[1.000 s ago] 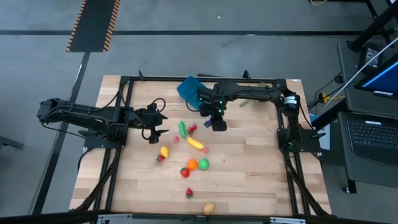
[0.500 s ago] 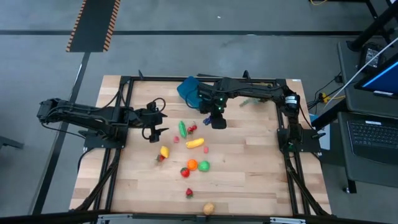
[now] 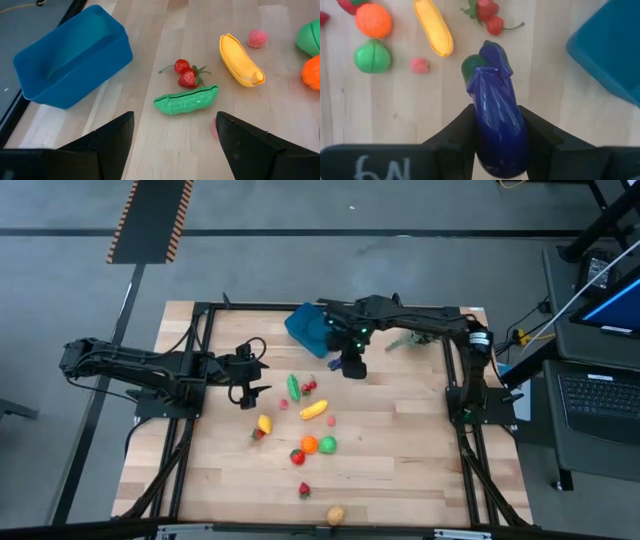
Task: Pick and placing Produce into tupperware
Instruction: Put the violet eggplant into the blue bin
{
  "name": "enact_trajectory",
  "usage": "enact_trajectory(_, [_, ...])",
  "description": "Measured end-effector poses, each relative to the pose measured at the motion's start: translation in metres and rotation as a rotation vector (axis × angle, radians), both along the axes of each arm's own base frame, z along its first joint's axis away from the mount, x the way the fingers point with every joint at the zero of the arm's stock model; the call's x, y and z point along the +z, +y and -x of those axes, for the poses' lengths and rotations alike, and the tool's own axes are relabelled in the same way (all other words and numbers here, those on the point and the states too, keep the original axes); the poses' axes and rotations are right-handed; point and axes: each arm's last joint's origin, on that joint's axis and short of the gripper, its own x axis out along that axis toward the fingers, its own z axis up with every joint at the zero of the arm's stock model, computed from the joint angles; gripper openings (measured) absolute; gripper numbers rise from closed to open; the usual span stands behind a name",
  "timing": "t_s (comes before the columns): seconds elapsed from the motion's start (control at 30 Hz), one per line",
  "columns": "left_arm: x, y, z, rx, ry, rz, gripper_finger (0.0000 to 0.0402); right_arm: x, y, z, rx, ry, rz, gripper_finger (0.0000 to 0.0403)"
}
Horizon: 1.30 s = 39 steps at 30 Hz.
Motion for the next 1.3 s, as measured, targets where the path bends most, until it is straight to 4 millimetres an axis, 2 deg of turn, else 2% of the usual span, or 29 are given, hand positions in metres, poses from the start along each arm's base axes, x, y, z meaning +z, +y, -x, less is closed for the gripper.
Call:
enact_trajectory(0.27, [0.000, 0.000, 0.000, 0.000, 0.002, 0.000, 0.0275, 0.028, 0.012, 0.044, -0.042, -0.275, 0.077, 0.0122])
enact_trajectory(0.43, [0.000, 0.000, 0.000, 0.002, 0.002, 0.000, 0.0275, 0.031, 0.023, 0.078, -0.068, -0.429, 0.110, 0.0122])
enact_trajectory(0.67, [0.000, 0.000, 0.000, 0.002, -0.004, 0.000, 0.0275, 0.011, 0.034, 0.116, -0.085, -0.653, 0.156, 0.0122])
enact_trajectory(0.9, [0.000, 0.000, 0.000, 0.003, -0.004, 0.002, 0.0275, -0.012, 0.043, 0.145, -0.083, -0.830, 0.201, 0.0122])
enact_trajectory(1.3, [0.001, 0.000, -0.001, 0.004, -0.022, 0.003, 0.0275, -0.046, 0.052, 0.173, -0.100, -0.998, 0.224, 0.0122])
